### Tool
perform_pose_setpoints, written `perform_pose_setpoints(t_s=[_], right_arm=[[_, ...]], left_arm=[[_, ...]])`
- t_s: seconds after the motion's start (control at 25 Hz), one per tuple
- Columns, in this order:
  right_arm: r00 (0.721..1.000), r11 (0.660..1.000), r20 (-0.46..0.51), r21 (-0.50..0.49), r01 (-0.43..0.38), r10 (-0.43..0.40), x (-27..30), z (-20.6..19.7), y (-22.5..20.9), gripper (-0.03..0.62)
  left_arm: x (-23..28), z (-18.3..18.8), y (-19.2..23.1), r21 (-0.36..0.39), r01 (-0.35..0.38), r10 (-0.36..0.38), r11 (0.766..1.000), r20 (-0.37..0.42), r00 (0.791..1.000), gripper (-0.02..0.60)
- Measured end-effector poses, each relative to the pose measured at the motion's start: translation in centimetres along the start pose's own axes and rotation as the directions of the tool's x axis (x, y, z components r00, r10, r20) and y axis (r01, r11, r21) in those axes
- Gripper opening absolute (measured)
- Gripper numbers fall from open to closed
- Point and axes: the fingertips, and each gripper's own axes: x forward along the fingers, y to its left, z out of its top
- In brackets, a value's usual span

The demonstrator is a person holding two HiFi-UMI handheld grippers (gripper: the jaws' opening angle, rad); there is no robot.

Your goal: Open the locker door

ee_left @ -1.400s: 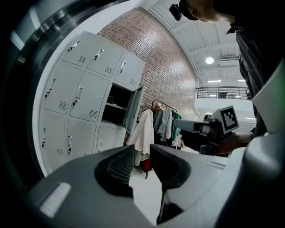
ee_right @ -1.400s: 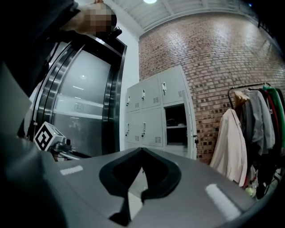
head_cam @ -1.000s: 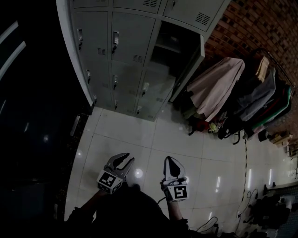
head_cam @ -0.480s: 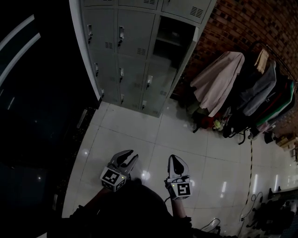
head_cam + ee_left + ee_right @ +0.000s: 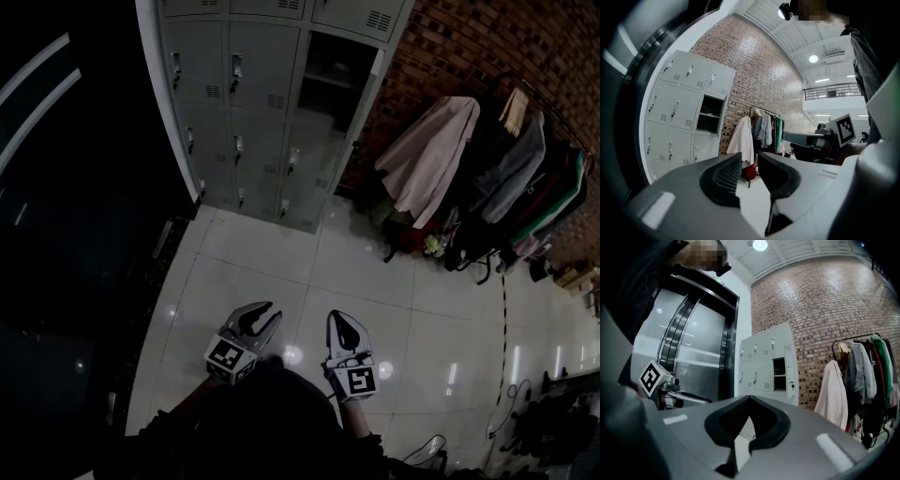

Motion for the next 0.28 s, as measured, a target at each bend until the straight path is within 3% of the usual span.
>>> perform_pose_setpoints(t_s=[0.28], right_arm=[[1.0,1.0,0.002,0.006,0.014,-0.014,-1.1,0.6,0.4,0.0]], left_arm=[[-0.3,-0.7,-1.0,-0.002,0.014,-0.014,1.0,-0.007,1.0,0.124]])
